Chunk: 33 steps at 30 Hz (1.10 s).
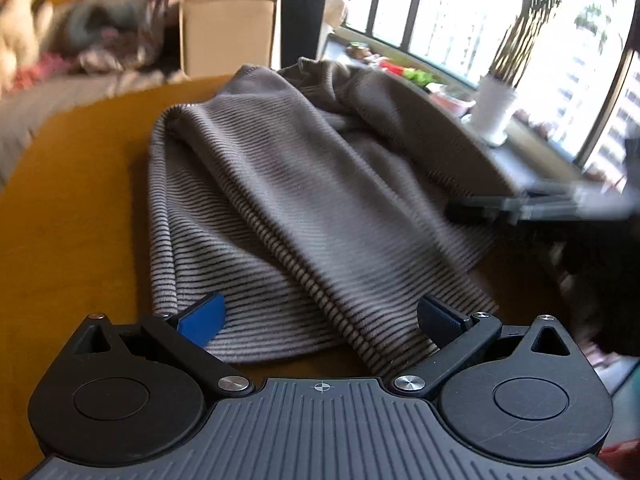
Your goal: Fold clothes
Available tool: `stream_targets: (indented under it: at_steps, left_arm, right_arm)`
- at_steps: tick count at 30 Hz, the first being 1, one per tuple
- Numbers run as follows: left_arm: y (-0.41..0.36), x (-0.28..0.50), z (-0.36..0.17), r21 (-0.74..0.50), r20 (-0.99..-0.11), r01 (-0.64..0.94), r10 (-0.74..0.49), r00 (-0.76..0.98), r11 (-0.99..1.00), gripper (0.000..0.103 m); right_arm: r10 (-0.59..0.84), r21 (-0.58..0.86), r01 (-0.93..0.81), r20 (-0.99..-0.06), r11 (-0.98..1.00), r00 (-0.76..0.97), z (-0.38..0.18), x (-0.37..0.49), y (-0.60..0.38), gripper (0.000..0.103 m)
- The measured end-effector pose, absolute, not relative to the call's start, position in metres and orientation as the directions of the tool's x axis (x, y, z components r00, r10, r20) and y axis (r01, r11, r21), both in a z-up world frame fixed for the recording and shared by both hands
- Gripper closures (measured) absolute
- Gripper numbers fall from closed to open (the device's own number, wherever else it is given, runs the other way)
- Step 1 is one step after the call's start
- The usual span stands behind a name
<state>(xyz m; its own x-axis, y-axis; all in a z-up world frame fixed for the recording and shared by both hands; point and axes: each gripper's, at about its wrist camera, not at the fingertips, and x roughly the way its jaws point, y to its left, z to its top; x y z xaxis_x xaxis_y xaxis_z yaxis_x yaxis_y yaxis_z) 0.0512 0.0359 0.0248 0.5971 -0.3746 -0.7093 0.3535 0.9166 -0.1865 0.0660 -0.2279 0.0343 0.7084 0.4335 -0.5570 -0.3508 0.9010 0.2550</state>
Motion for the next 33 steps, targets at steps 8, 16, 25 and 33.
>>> stream_targets:
  at_steps: [8, 16, 25, 33]
  left_arm:
    - [0.035, 0.081, 0.027, -0.258, -0.708, 0.297, -0.389, 0.589, 0.919, 0.026]
    - [0.010, 0.104, 0.032, -0.171, -0.705, 0.219, -0.275, 0.654, 0.961, 0.091]
    - [0.119, 0.131, 0.104, -0.156, -0.502, -0.081, -0.009, 0.865, 0.984, 0.092]
    - [0.178, 0.152, 0.080, -0.175, -0.604, -0.120, -0.010, 0.797, 0.977, 0.069]
  right_arm:
    - [0.428, 0.258, -0.342, -0.521, 0.904, 0.739, 0.034, 0.041, -0.232, 0.027]
    - [0.443, 0.289, -0.339, -0.506, 0.895, 0.740, 0.032, 0.047, -0.235, 0.027]
    - [0.426, 0.253, -0.343, -0.518, 0.904, 0.742, 0.034, 0.046, -0.229, 0.027]
    - [0.363, 0.074, -0.405, -0.608, 0.911, 0.706, 0.046, 0.045, -0.212, 0.026]
